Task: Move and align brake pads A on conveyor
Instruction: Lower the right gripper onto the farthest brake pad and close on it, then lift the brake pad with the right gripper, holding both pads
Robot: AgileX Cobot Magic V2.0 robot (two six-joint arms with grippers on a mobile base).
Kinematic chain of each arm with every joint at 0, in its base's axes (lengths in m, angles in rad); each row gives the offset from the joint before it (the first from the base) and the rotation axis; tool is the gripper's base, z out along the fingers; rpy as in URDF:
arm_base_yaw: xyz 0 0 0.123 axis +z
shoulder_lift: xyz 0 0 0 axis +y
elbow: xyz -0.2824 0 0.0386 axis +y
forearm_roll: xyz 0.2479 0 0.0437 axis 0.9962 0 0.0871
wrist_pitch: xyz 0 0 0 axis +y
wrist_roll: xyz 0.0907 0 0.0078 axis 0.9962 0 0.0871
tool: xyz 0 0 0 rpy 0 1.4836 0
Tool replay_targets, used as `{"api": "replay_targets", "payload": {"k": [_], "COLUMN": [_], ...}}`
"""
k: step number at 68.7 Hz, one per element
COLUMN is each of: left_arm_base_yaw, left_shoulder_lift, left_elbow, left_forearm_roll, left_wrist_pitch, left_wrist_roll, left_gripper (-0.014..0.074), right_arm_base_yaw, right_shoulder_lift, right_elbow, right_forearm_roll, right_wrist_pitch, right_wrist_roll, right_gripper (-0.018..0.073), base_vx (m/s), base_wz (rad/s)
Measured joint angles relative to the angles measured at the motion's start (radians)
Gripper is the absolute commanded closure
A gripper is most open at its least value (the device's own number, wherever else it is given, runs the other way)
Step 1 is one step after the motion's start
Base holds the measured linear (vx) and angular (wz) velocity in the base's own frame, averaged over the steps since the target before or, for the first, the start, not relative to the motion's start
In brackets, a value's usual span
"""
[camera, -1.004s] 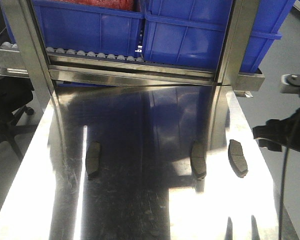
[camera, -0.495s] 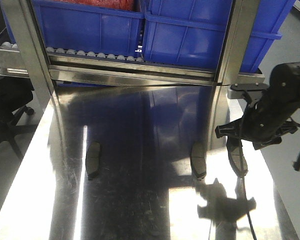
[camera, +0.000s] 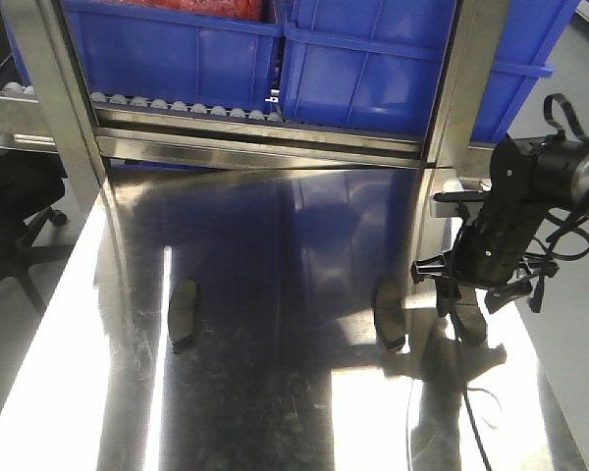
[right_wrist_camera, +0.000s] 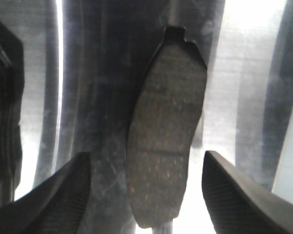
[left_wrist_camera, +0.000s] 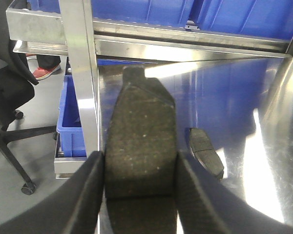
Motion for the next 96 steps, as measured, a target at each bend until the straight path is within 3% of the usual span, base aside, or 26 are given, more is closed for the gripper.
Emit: {"api": "replay_targets", "payload": {"k": [13,20,44,64,78,96], "left_arm_base_yaw": [0.0,0.0,0.0,0.0,0.0,0.0], "left_shoulder_lift": [0.0,0.0,0.0,0.0,0.0,0.0], "left_elbow": [0.0,0.0,0.0,0.0,0.0,0.0], "left_forearm_roll": [0.0,0.0,0.0,0.0,0.0,0.0], "left_wrist_pitch": [0.0,0.0,0.0,0.0,0.0,0.0], "left_wrist_roll": [0.0,0.0,0.0,0.0,0.0,0.0], "left_gripper": [0.0603,0.0603,0.0603,0.0603,0.0603,0.0603], "right_arm_base_yaw": [0.0,-0.001,-0.002,-0.009,-0.028,-0.029], "right_shoulder_lift": [0.035,0.047,0.056,-0.018,-0.241,-0.581], "right_elbow": [-0.034,-0.043,-0.045,0.006,0.211,0.393], "right_forearm_roll": [0.0,-0.003,-0.017,-0.033,-0.049,-0.066], "right_wrist_pitch": [-0.003,-0.005,-0.009,-0.064,-0.257,-0.36], "right_wrist_roll": [0.0,0.001,0.006,0.009,0.014,0.014], "right_gripper": [0.0095,0.0144,0.0576,0.0567,0.0567,0.0567], "base_vx": [0.0,0.0,0.0,0.0,0.0,0.0], "base_wz": [0.0,0.0,0.0,0.0,0.0,0.0]}}
